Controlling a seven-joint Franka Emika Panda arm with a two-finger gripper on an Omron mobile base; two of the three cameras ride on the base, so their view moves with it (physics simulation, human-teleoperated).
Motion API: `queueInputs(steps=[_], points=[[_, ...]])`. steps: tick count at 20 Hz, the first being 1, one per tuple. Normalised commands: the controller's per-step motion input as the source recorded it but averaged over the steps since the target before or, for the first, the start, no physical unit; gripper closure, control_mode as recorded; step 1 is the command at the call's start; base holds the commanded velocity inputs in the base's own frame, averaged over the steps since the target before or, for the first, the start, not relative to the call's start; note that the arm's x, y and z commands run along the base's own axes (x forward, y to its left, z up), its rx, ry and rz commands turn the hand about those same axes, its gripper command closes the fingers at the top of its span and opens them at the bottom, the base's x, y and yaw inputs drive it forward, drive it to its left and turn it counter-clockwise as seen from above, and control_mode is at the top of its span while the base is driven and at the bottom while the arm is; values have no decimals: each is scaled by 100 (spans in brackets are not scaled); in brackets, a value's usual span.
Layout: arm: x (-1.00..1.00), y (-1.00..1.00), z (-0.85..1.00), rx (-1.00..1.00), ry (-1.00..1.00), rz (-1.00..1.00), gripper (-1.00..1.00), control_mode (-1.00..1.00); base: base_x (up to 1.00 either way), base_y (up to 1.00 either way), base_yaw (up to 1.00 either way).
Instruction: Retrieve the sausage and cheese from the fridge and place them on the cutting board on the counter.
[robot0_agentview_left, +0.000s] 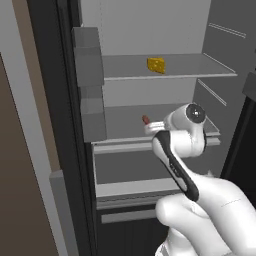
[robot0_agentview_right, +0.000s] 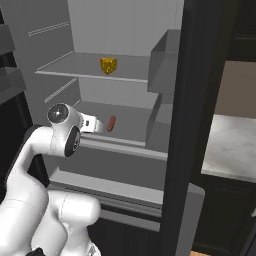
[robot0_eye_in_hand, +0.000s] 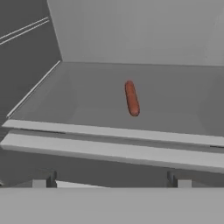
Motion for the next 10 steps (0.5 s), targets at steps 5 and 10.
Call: queueInputs(steps=[5,10], points=[[71,0,0,0,1,1,-100,-100,0,0,0],[76,-1,-1,0,7,0,-100,-100,0,0,0]])
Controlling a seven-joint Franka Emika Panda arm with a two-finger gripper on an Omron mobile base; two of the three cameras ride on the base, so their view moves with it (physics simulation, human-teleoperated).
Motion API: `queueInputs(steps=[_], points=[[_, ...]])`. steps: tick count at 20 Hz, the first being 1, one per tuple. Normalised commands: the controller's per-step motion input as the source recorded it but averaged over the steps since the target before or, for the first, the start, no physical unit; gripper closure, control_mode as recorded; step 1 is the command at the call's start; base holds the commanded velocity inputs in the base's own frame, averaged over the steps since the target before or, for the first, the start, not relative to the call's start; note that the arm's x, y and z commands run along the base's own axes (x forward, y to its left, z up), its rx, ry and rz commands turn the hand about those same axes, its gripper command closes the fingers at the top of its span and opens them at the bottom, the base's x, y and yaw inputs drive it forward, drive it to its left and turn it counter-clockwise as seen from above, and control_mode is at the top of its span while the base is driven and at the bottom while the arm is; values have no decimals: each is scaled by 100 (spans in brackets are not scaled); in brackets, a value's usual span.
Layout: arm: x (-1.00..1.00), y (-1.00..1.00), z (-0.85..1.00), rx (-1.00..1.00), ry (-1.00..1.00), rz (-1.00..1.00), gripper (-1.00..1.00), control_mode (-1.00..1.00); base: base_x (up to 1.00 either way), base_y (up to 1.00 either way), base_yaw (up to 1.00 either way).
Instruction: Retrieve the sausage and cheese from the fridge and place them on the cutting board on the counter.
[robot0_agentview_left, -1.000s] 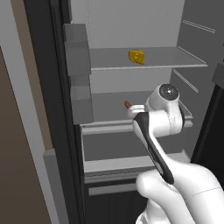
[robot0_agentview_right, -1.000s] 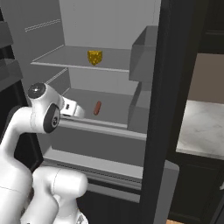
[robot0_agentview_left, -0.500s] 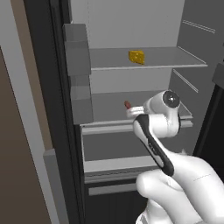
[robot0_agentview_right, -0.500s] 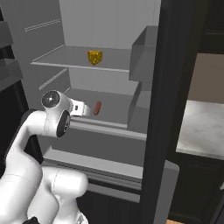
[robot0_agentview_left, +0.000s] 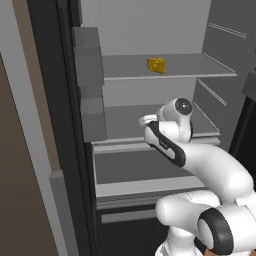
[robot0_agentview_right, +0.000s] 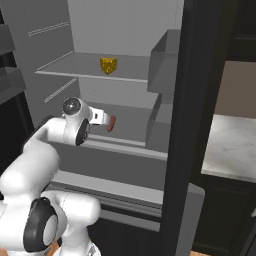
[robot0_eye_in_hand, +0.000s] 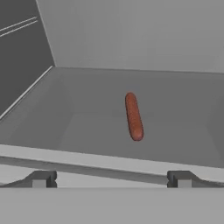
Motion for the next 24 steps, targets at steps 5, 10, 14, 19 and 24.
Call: queueInputs(steps=[5,10,14,19,24], points=[[67,-6,-4,0,6,0,-100,-100,0,0,0],[31,-25,-38,0,7,0,-100,-100,0,0,0],[24,-24,-38,0,7,0,-100,-100,0,0,0],[33,-4,-29,0,3,0,-100,-100,0,0,0],[44,0,-1,0,3,0,-100,-100,0,0,0]])
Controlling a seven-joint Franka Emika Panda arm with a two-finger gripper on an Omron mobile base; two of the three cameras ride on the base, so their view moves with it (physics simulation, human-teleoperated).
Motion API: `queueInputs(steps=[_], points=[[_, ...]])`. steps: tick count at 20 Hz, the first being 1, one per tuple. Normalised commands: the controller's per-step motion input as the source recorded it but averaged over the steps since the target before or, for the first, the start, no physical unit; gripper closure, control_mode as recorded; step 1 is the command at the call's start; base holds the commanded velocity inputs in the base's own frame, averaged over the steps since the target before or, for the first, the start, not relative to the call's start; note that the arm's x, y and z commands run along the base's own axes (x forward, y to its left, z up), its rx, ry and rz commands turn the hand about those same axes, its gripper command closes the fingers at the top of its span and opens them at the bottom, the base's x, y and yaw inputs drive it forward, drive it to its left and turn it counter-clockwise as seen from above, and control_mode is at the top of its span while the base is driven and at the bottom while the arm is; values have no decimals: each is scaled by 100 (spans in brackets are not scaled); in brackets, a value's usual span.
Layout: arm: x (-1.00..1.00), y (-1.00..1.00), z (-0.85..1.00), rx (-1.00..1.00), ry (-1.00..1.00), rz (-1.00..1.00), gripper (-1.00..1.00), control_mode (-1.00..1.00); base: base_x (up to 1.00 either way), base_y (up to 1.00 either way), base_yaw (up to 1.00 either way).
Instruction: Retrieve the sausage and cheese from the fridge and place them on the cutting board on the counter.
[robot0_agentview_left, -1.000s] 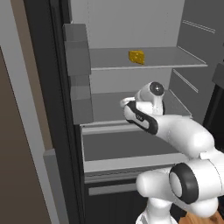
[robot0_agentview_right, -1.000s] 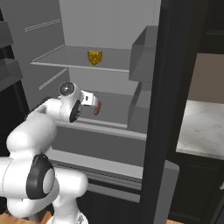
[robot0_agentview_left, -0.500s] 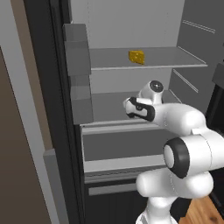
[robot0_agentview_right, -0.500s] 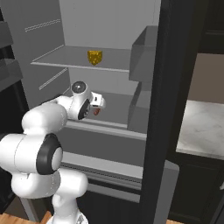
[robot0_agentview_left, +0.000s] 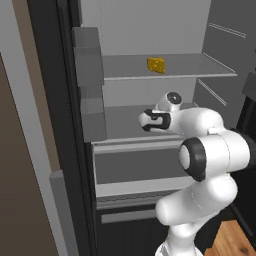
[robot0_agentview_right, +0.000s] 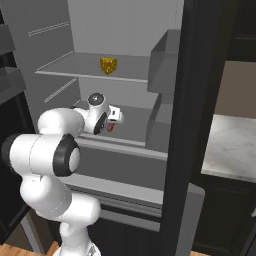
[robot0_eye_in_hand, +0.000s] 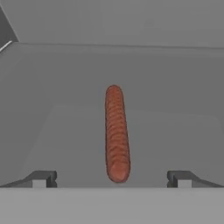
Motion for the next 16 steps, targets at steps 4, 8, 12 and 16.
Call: queueInputs(steps=[4,8,12,16], points=[[31,0,-21,0,6,0,-100,-100,0,0,0],[36,0,-22,0,6,0,-100,-100,0,0,0],[46,0,-13,0,2,0,-100,-100,0,0,0],[27,0,-20,0,6,0,-100,-100,0,0,0]])
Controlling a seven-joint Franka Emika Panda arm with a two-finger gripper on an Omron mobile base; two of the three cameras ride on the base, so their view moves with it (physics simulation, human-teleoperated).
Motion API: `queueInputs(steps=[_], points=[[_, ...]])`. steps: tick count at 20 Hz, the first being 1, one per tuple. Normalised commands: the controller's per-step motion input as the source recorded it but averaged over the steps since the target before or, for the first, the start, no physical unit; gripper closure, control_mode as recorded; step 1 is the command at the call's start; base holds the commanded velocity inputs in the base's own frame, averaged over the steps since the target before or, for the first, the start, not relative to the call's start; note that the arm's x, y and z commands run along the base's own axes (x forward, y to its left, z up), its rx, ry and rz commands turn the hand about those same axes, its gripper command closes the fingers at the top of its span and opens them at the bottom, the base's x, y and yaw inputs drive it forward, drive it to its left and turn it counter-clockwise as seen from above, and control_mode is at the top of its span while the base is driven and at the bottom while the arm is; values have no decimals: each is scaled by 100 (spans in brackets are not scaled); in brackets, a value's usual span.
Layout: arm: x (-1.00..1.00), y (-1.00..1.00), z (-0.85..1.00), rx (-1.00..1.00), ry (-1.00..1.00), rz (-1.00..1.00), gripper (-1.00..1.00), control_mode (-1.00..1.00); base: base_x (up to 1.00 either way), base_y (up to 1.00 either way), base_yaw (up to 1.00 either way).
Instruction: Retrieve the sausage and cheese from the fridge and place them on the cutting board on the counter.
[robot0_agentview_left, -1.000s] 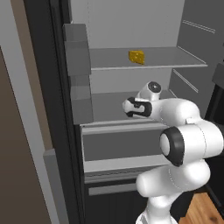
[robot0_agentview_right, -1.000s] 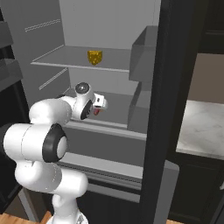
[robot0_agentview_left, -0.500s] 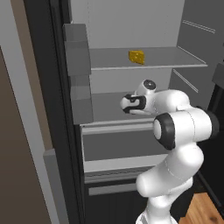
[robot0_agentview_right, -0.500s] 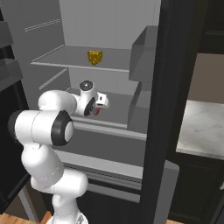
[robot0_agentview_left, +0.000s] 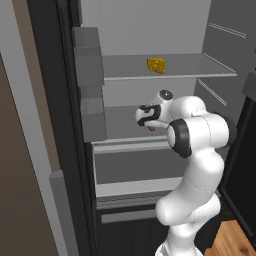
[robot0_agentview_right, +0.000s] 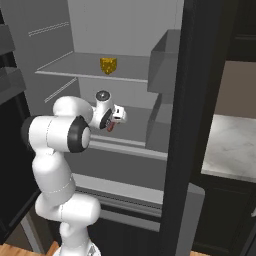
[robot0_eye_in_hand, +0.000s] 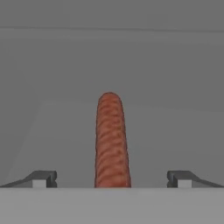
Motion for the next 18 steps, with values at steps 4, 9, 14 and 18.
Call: queueInputs(steps=[4,9,14,18], points=[[4,0,-39,0,7,0,-100,-100,0,0,0],[0,0,-38,0,5,0,-100,-100,0,0,0],[1,0,-32,0,3,0,-100,-100,0,0,0],[0,1,-36,0,4,0,-100,-100,0,0,0]])
